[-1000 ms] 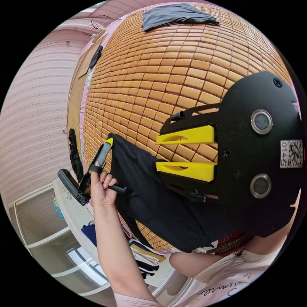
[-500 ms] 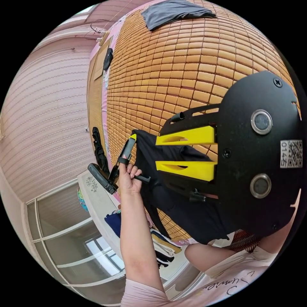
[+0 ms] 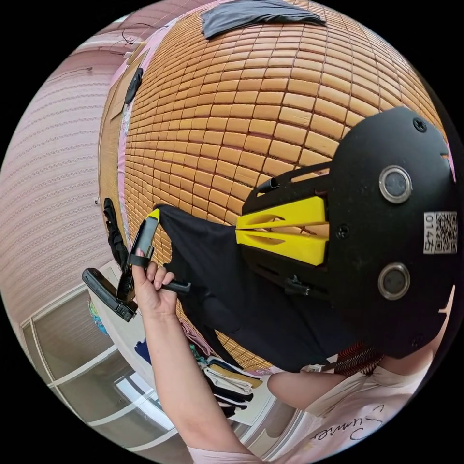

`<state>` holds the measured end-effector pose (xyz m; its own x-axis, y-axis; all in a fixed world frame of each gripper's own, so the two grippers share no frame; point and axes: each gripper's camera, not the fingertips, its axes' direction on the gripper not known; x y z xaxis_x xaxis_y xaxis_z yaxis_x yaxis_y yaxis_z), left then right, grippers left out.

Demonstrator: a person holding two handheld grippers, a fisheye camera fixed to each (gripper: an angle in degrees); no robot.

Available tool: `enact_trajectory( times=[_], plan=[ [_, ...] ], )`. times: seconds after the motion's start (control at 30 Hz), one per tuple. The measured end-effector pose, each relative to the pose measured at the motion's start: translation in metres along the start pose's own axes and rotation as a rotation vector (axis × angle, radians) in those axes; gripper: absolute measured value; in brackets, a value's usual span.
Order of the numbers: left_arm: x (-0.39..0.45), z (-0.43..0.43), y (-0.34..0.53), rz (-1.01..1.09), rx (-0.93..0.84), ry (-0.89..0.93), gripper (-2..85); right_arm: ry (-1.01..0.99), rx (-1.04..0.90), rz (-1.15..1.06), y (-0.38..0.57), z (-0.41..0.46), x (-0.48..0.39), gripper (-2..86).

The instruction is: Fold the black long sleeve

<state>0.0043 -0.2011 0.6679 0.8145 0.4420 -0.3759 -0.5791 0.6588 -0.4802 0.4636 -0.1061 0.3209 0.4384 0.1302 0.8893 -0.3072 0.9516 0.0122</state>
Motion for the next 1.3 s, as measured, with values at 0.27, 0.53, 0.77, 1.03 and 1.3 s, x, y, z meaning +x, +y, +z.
enact_trajectory(
  times=[0.27,0.53,0.77,1.03,1.3],
  plan=[
    [-0.014,0.035,0.02,-0.099,-0.053,-0.005,1.1,0.065,-0.07,0.005,-0.005,0.034,-0.013,-0.3],
    [-0.028,-0.004,0.041,-0.162,0.049,-0.161,5.4,0.03,-0.074,0.028,-0.005,0.056,-0.025,-0.2],
    [-0.016,-0.065,0.137,-0.055,0.308,0.013,4.0,0.076,-0.018,0.028,0.005,0.056,-0.052,0.0],
    [0.019,-0.158,0.394,0.077,0.371,-0.156,3.9,0.15,0.059,-0.012,0.02,0.041,-0.12,2.2],
    [-0.017,-0.21,0.603,-0.469,0.513,-0.484,3.7,-0.034,-0.118,-0.003,0.046,0.118,-0.244,7.5]
  ],
)
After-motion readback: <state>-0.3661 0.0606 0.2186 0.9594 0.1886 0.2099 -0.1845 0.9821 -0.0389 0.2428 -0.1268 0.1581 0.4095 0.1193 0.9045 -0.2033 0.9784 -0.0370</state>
